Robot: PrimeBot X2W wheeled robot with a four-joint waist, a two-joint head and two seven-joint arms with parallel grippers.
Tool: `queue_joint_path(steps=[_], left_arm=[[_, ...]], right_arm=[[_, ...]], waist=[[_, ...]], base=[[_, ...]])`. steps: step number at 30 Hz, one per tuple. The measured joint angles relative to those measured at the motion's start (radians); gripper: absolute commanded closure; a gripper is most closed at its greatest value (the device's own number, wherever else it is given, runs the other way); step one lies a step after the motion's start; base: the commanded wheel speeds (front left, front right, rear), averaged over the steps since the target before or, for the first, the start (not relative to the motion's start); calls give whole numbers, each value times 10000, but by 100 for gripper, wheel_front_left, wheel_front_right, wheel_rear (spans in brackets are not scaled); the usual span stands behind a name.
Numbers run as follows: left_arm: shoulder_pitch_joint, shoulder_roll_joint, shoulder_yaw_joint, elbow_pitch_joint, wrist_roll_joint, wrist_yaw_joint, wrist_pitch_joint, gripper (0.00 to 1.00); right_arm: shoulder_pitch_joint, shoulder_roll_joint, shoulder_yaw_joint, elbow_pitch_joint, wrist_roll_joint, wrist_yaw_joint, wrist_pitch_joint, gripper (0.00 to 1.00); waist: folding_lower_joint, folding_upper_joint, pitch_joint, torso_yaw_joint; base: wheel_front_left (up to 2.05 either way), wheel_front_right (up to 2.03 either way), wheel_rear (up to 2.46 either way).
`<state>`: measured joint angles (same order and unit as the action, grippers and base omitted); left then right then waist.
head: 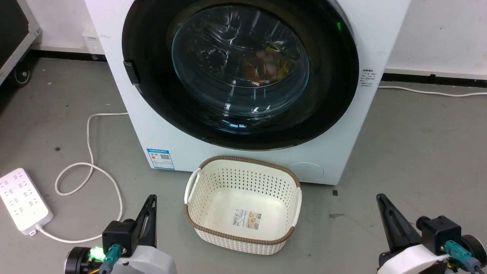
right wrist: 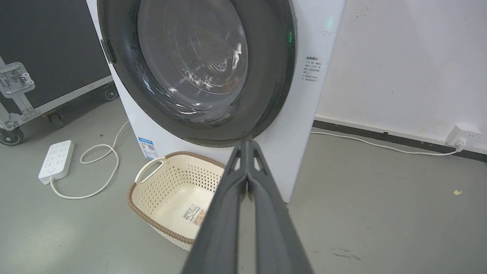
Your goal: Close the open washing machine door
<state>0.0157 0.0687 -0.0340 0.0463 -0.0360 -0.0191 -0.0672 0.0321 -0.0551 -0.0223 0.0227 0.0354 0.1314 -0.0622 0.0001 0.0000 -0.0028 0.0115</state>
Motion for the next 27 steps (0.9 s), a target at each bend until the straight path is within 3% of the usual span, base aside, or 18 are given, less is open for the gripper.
queue_joint_path(steps=[27], left_arm=[[-12, -163, 284, -387, 274, 161, 617, 100]], right_arm=[[-178, 2, 203, -146, -276, 0, 579, 100]], waist=[[-1, 0, 27, -113]], base=[[0, 0, 0]])
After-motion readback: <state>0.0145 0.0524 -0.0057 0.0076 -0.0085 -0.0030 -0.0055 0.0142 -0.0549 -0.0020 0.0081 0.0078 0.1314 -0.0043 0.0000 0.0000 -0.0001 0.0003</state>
